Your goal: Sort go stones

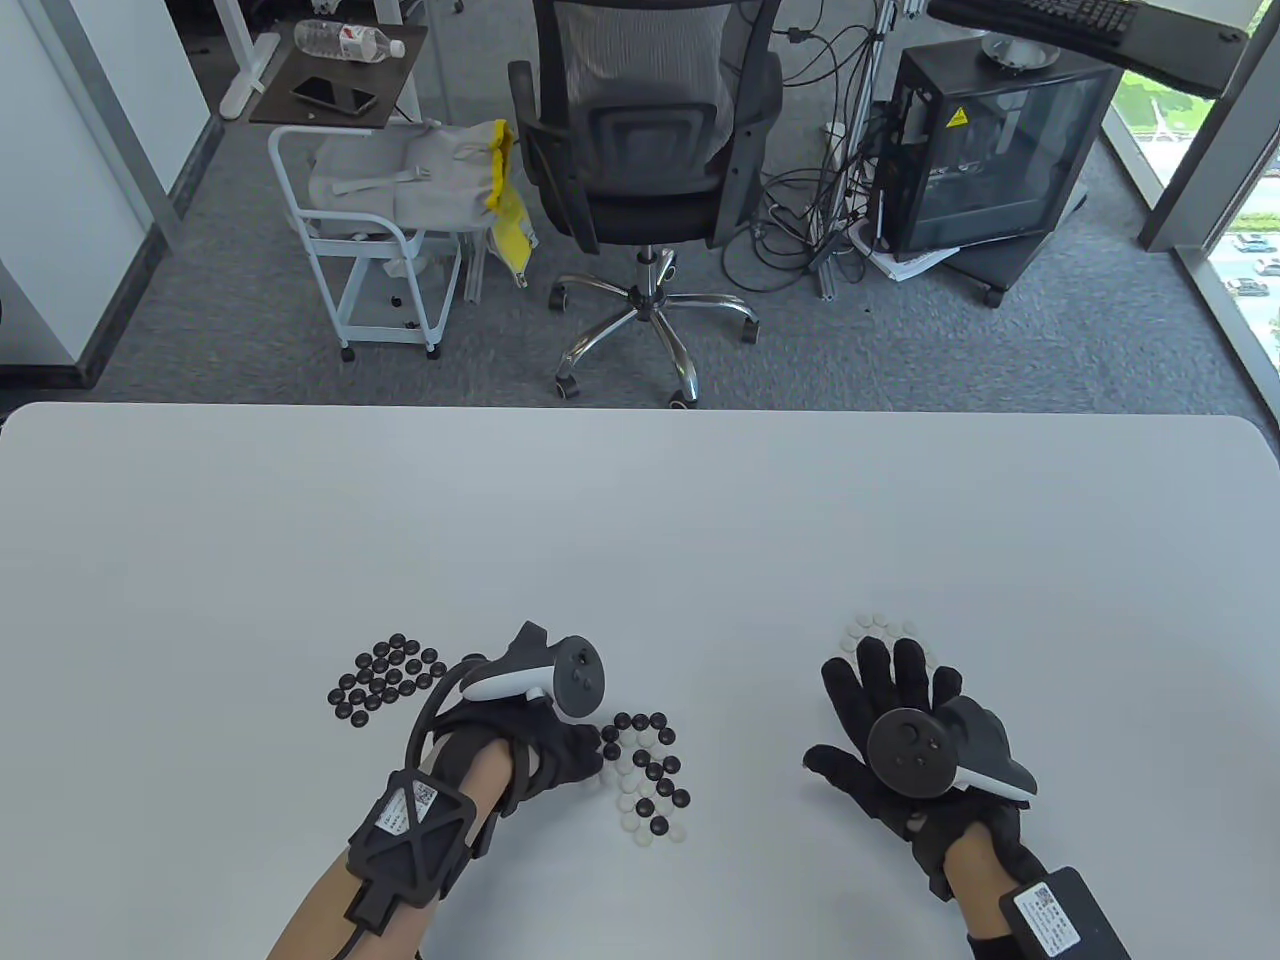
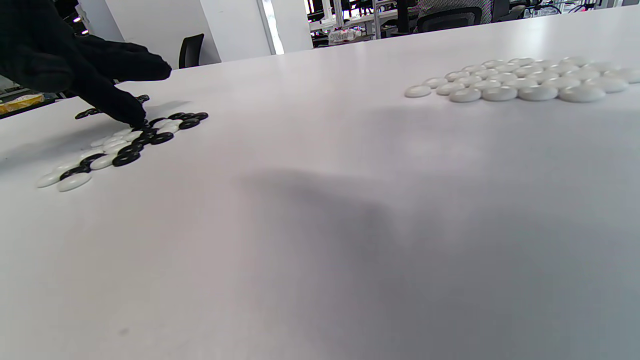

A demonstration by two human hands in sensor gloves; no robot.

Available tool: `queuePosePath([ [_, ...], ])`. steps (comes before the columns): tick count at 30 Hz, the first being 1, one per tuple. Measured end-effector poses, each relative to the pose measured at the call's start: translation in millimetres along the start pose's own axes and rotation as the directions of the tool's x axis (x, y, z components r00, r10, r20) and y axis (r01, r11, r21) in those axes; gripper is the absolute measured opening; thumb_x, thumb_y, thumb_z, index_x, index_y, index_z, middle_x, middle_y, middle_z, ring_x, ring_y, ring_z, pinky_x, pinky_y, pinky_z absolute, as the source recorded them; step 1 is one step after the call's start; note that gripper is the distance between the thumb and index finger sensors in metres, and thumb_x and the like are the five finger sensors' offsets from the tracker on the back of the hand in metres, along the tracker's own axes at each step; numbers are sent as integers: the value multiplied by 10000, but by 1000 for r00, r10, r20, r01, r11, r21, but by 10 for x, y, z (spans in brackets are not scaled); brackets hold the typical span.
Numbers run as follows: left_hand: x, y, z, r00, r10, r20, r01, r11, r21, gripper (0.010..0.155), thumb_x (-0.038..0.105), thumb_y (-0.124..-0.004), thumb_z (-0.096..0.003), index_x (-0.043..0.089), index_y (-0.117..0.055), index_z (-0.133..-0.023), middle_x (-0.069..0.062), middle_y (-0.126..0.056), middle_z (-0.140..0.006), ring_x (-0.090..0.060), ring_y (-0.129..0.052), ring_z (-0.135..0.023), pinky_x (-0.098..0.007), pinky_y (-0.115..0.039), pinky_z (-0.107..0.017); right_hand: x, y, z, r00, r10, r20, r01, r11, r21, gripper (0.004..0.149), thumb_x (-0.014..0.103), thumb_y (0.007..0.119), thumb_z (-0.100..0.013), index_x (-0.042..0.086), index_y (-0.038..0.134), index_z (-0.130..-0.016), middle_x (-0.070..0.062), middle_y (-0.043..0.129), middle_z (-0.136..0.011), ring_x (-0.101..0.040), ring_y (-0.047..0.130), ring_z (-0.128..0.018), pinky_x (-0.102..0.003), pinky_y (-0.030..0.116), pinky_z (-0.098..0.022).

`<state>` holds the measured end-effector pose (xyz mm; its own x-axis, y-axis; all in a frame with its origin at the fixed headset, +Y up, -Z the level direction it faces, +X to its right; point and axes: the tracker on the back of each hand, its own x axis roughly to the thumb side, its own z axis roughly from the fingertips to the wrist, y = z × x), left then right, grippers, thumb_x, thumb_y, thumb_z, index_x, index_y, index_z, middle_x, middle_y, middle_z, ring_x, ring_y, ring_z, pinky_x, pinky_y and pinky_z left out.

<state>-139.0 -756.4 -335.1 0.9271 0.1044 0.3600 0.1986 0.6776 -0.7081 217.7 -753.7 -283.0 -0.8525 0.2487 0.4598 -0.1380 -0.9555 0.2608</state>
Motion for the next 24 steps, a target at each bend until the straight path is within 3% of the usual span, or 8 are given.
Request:
queuePosePath([
  [11,-1130,-102,355,931,228,-286,-219,974,64,643,542,-552,-516,326,-704,-1102,-209,-12,-1170,-544,81,-967,-818,-40,-519,-13,-7,5,1000,-6,-6,6,1000,2,861,511,496,-616,-65,185,-1176,-490,35,-1091,-706,-43,-894,-884,80,-530],
  [18,-1472,-216,513,886,297,-356,-284,955,89,640,539,-552,-516,330,-701,-1103,-199,4,-1164,-538,91,-966,-816,-33,-519,-12,0,1,1000,-9,-12,9,1000,17,861,511,494,-617,-67,185,-1176,-490,33,-1091,-707,-44,-892,-884,79,-529],
  [24,-1595,-270,553,867,330,-373,-316,943,100,643,533,-553,-514,337,-654,-1119,-192,39,-1145,-536,102,-960,-816,-26,-516,-9,-1,-3,1000,-10,-15,11,1000,24,863,511,494,-617,-67,176,-1173,-493,32,-1089,-707,-45,-891,-884,80,-529],
])
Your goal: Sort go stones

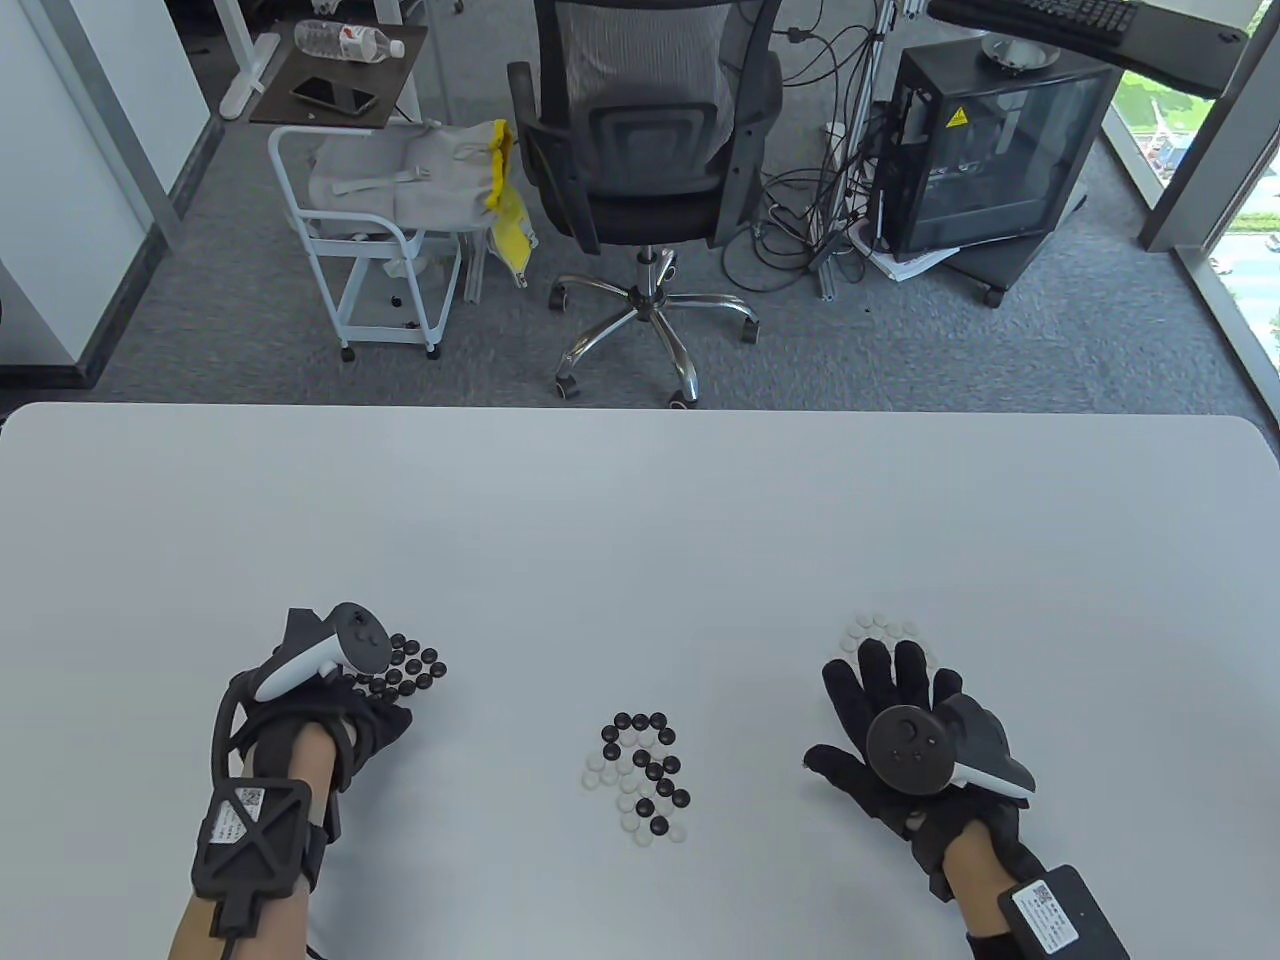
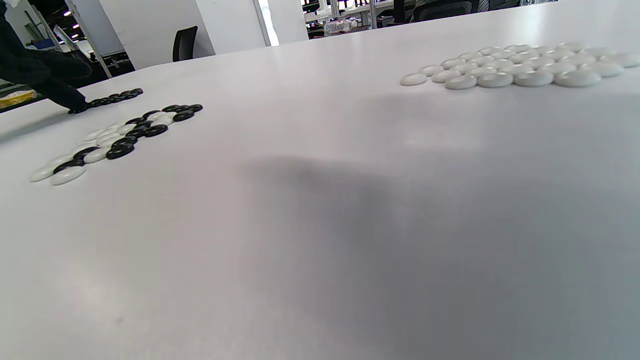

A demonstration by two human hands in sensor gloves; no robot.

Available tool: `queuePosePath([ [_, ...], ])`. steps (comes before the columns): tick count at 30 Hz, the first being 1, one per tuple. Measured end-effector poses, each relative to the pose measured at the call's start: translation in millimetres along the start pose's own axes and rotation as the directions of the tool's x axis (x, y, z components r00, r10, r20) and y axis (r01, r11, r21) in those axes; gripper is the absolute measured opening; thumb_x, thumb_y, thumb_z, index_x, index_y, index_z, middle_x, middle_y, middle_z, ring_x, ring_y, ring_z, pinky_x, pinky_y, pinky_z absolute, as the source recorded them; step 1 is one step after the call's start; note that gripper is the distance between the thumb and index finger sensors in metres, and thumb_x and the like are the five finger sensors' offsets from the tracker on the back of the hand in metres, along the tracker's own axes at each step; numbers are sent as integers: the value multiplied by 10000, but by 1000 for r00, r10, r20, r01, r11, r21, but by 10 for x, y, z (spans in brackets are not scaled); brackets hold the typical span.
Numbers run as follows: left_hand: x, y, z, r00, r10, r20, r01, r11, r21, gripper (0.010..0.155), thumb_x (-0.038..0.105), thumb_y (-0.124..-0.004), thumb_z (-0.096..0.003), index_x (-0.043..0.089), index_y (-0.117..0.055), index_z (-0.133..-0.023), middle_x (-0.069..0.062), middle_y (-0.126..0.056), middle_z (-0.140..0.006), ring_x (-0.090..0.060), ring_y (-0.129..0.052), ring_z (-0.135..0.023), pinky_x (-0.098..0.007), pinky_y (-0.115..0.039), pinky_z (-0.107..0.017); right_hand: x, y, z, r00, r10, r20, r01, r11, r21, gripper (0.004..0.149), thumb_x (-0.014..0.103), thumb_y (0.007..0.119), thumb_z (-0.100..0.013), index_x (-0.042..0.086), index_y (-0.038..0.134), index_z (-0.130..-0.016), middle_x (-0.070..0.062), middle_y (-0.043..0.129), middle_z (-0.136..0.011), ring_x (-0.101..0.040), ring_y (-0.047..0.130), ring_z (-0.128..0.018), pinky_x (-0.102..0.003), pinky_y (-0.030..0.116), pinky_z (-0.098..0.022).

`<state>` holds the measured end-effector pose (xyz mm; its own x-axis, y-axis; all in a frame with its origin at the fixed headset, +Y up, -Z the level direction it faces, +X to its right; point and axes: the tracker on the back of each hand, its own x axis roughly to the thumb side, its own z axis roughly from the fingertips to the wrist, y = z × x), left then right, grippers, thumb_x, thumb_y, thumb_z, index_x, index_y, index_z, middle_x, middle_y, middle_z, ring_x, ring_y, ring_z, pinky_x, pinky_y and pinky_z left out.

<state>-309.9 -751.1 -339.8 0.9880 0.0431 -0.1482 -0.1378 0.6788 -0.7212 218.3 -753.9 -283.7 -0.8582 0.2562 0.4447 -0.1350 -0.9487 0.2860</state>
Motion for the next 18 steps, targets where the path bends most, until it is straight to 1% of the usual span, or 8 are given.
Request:
queuePosePath([
  [3,11,18,20,1000,0,5,0,1000,7,650,533,-553,-514,333,-635,-1127,-198,50,-1141,-538,108,-955,-816,-23,-515,-1,-3,0,1000,-2,-1,2,1000,-1,865,512,495,-615,-67,177,-1174,-491,31,-1089,-708,-47,-890,-884,79,-528],
  [6,112,100,120,998,7,66,-10,999,47,654,536,-553,-516,326,-638,-1129,-204,49,-1144,-540,106,-955,-817,-26,-516,-4,-4,-3,1000,-4,-2,4,1000,-3,859,509,492,-619,-67,179,-1175,-491,32,-1090,-708,-47,-890,-884,79,-529],
  [8,237,158,209,994,-11,108,2,997,77,656,540,-551,-520,318,-651,-1129,-210,37,-1155,-545,101,-960,-817,-27,-518,-5,-2,-5,1000,-3,-3,3,1000,-2,864,511,495,-616,-67,179,-1175,-491,30,-1090,-707,-48,-890,-883,79,-529],
  [10,434,201,316,985,-53,162,35,993,113,655,542,-551,-523,309,-675,-1123,-218,16,-1168,-549,94,-967,-818,-33,-521,-4,0,-7,1000,-3,-4,3,1000,2,861,510,494,-618,-66,179,-1175,-492,30,-1089,-707,-48,-889,-882,78,-529],
  [13,705,190,404,965,-135,226,109,986,124,653,547,-556,-522,307,-715,-1108,-225,-33,-1182,-554,58,-982,-819,-51,-523,-3,-3,-6,1000,-2,-4,2,1000,1,863,511,495,-616,-67,180,-1175,-493,30,-1088,-708,-48,-888,-881,76,-529],
  [15,907,137,434,943,-162,290,135,985,110,649,548,-562,-519,306,-748,-1092,-233,-75,-1191,-563,19,-992,-820,-66,-520,-4,-1,-6,1000,-4,-2,4,1000,-1,863,512,494,-615,-66,181,-1175,-491,31,-1089,-709,-49,-886,-878,74,-529],
  [18,1241,10,434,905,-220,365,197,975,99,648,547,-562,-520,309,-734,-1097,-230,-68,-1187,-561,21,-990,-820,-70,-520,4,8,-12,1000,10,0,-10,1000,2,861,511,492,-615,-64,176,-1174,-493,29,-1088,-707,-54,-882,-872,66,-527],
])
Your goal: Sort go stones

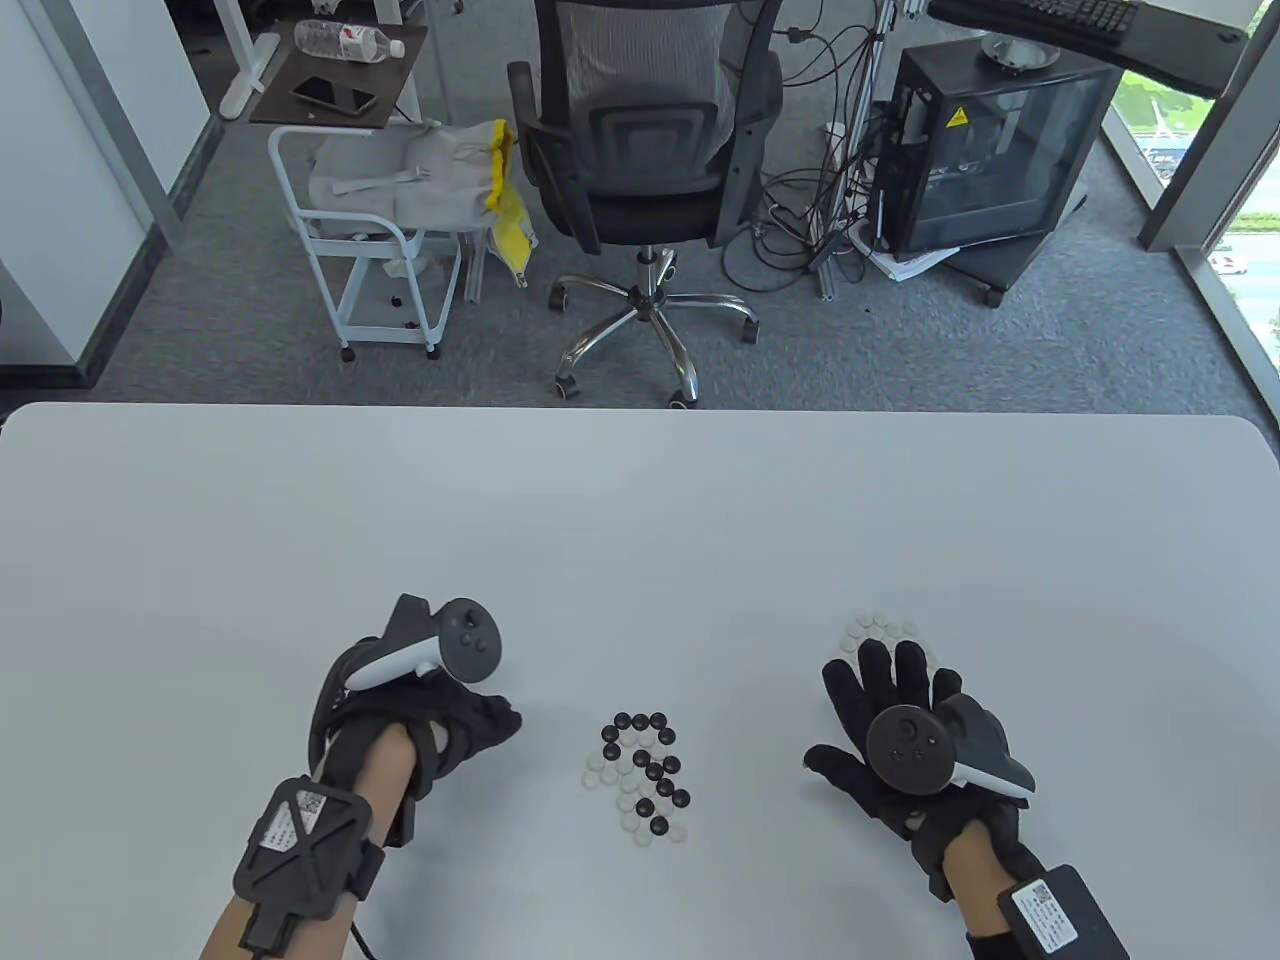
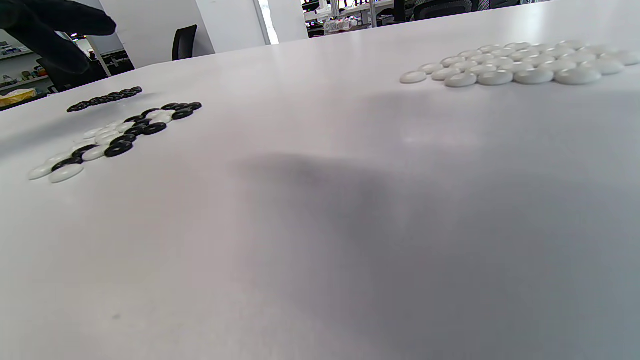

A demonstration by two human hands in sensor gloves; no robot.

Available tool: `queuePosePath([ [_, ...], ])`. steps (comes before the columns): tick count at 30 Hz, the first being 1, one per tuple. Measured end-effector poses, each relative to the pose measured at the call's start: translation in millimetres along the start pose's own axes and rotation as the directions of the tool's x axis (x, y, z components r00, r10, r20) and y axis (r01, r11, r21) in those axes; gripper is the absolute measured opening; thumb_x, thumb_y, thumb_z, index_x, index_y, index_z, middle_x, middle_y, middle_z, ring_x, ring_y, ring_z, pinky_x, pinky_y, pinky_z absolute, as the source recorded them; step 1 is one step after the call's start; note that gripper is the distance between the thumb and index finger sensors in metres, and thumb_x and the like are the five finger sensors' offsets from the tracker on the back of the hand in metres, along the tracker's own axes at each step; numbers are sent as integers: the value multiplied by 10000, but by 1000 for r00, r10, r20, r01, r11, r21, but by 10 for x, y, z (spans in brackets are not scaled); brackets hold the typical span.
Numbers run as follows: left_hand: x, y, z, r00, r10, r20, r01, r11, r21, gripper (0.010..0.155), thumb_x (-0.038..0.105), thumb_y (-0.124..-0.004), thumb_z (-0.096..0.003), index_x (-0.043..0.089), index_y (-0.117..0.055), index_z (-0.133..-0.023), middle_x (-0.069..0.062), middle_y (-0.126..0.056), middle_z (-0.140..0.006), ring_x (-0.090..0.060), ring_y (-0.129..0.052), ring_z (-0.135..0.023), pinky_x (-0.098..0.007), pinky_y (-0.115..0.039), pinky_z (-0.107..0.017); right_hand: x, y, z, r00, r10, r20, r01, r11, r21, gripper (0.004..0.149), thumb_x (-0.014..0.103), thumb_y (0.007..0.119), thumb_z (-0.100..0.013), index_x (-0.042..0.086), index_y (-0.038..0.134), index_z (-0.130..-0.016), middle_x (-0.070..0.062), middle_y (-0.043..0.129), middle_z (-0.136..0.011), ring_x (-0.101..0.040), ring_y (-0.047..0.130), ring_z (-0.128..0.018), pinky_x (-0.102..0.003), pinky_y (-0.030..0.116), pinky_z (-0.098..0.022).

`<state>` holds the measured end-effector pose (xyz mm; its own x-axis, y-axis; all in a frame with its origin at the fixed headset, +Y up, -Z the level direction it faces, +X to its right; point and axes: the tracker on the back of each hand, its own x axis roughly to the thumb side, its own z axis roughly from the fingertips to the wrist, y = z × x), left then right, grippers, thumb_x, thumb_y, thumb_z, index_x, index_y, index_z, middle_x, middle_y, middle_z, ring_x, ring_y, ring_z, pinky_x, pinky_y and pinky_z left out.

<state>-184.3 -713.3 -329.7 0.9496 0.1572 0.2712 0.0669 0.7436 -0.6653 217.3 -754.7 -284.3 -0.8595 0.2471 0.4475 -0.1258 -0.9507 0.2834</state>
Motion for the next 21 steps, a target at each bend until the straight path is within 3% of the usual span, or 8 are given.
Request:
queuePosePath([
  [10,530,-186,-437,992,-37,120,46,996,-73,655,541,-545,-523,327,-589,-1140,-238,25,-1153,-559,82,-963,-825,-56,-520,18,-6,7,1000,8,6,-8,1000,-14,861,511,492,-615,-62,172,-1173,-490,25,-1088,-702,-64,-876,-864,53,-521],
  [16,611,-253,-601,993,-52,103,62,993,-97,657,543,-535,-524,335,-549,-1148,-234,54,-1145,-557,101,-955,-825,-42,-516,16,-5,10,1000,8,4,-8,1000,-13,861,510,493,-616,-62,174,-1173,-491,26,-1088,-703,-63,-878,-865,55,-522],
  [21,528,-258,-596,996,-61,67,67,993,-93,647,541,-535,-526,347,-550,-1143,-227,52,-1149,-553,100,-956,-824,-37,-516,14,-2,11,1000,7,4,-7,1000,-10,860,510,492,-616,-63,176,-1174,-491,27,-1088,-703,-60,-880,-868,59,-523],
])
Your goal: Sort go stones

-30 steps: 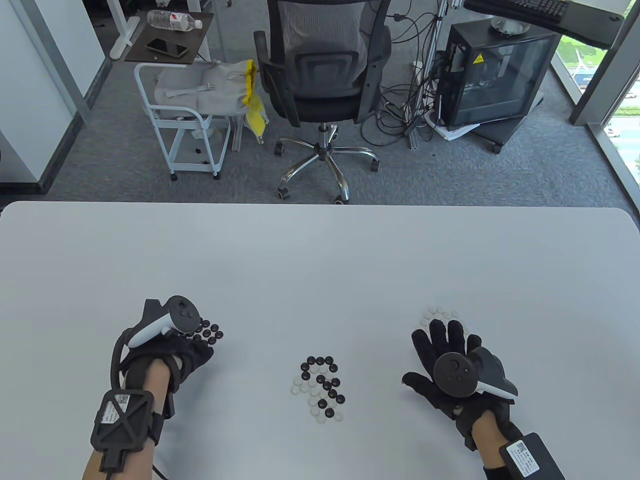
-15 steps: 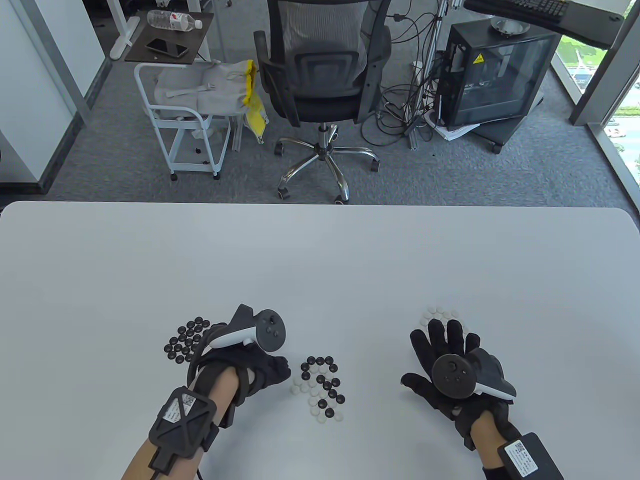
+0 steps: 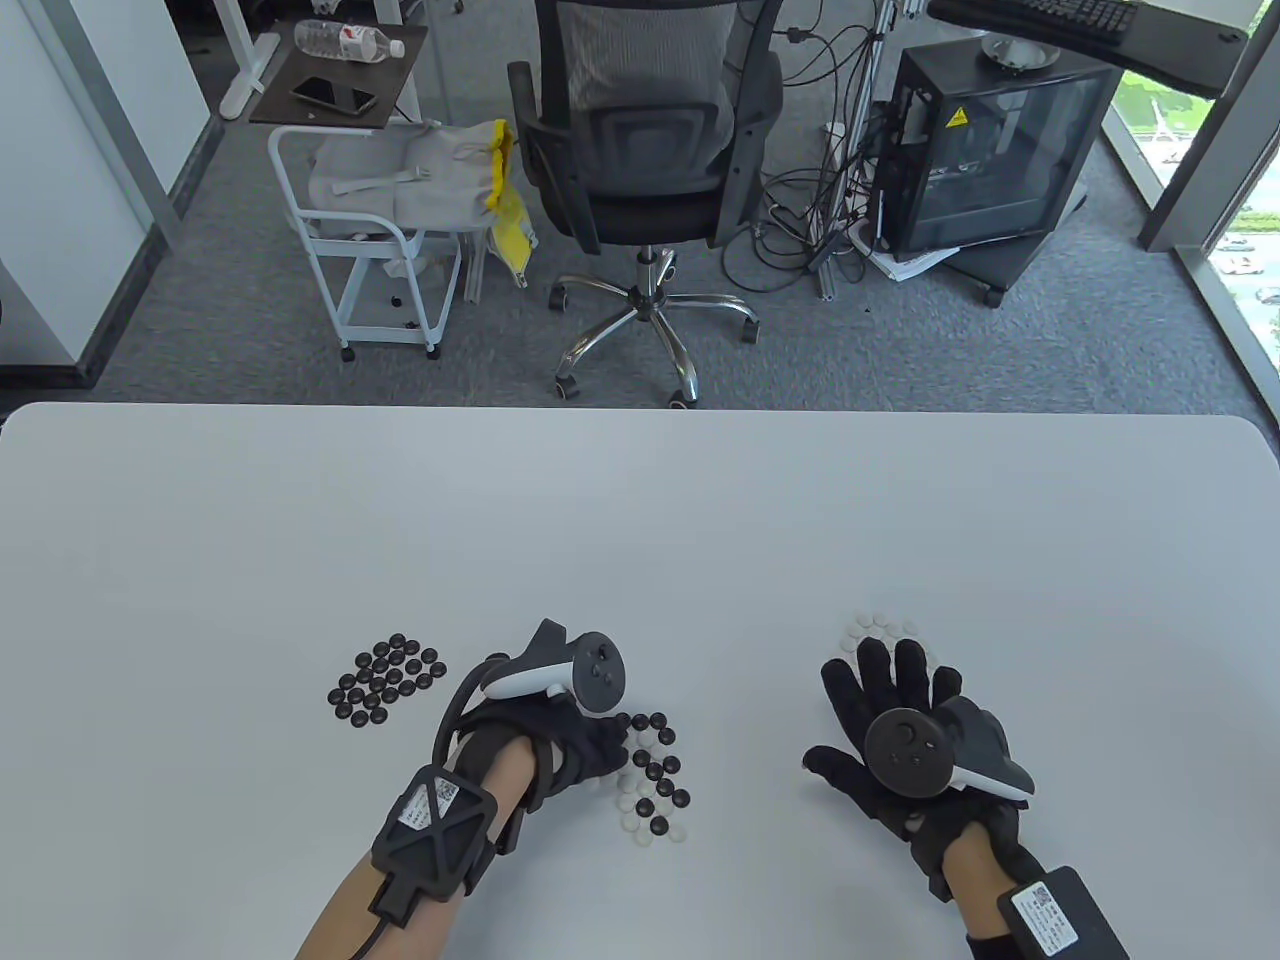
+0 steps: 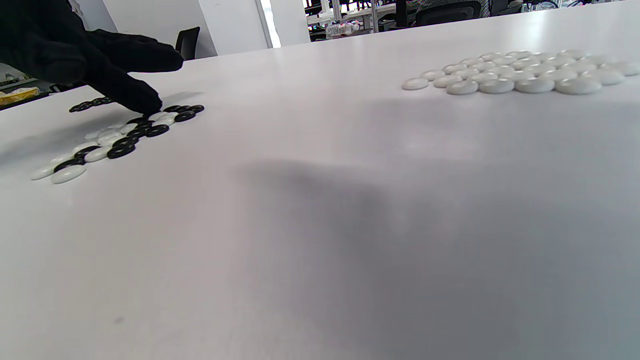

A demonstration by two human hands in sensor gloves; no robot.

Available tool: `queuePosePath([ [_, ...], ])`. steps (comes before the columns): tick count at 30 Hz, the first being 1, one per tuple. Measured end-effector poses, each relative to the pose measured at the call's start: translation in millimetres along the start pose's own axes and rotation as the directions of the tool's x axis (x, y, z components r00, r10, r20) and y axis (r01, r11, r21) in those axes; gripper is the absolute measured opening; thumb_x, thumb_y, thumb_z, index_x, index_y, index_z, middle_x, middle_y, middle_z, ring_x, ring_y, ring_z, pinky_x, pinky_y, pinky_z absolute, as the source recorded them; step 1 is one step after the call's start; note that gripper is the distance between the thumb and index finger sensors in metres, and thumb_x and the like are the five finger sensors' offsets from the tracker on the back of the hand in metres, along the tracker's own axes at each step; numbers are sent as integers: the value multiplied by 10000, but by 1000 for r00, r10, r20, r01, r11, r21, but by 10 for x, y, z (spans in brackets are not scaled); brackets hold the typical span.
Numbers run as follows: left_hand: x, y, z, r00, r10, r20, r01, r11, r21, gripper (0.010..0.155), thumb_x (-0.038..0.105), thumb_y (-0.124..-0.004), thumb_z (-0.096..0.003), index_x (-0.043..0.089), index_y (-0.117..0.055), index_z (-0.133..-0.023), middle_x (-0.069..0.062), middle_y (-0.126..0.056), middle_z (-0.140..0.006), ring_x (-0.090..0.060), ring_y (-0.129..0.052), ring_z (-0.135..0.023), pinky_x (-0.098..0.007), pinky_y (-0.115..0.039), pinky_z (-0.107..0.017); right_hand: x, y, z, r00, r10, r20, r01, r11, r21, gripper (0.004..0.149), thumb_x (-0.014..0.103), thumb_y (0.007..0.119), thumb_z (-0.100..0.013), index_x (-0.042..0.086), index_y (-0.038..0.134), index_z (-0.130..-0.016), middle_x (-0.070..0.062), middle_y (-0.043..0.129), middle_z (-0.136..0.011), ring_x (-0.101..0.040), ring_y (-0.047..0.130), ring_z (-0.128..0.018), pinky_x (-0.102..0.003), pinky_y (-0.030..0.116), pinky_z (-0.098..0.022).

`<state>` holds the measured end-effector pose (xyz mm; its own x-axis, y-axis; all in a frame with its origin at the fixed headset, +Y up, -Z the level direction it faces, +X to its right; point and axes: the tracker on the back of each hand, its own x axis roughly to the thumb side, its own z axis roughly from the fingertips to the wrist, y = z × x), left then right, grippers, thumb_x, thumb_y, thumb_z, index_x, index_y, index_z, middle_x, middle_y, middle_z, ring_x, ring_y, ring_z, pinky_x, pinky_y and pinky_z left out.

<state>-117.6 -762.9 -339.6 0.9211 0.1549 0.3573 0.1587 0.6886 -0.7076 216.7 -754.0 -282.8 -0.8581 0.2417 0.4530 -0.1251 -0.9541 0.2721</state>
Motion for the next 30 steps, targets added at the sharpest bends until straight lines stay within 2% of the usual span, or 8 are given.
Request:
queuePosePath([
  [4,-240,32,73,997,39,-62,-39,999,8,638,541,-537,-525,345,-610,-1128,-219,32,-1158,-550,99,-959,-822,-39,-518,1,-1,1,1000,-1,-1,1,1000,3,860,510,492,-616,-62,177,-1174,-491,27,-1088,-703,-60,-880,-869,60,-523],
  [8,-626,47,195,981,105,-163,-102,994,23,632,541,-548,-522,339,-670,-1108,-211,11,-1164,-550,92,-961,-821,-40,-518,0,-7,7,1000,-4,-1,4,1000,-2,861,511,493,-615,-63,178,-1175,-492,27,-1088,-703,-60,-881,-869,59,-524],
  [15,-1159,-30,421,936,185,-299,-179,983,46,628,537,-555,-521,336,-688,-1102,-203,11,-1162,-545,95,-962,-818,-33,-518,-6,-4,6,1000,-5,-2,5,1000,2,860,511,492,-616,-63,179,-1175,-488,27,-1089,-703,-61,-880,-869,59,-523],
  [24,-1573,-152,613,888,258,-379,-249,966,75,630,531,-554,-523,337,-646,-1116,-199,48,-1147,-544,103,-957,-818,-22,-517,-10,-3,6,1000,-9,-9,9,1000,8,860,511,492,-616,-64,180,-1175,-492,27,-1088,-704,-59,-880,-869,60,-523],
  [30,-1657,-174,656,879,286,-382,-274,958,86,639,532,-554,-522,333,-632,-1124,-196,66,-1140,-540,132,-949,-817,-16,-515,-11,1,2,1000,-5,-16,5,1000,19,859,509,491,-617,-65,180,-1175,-490,28,-1089,-704,-58,-880,-869,60,-523],
])
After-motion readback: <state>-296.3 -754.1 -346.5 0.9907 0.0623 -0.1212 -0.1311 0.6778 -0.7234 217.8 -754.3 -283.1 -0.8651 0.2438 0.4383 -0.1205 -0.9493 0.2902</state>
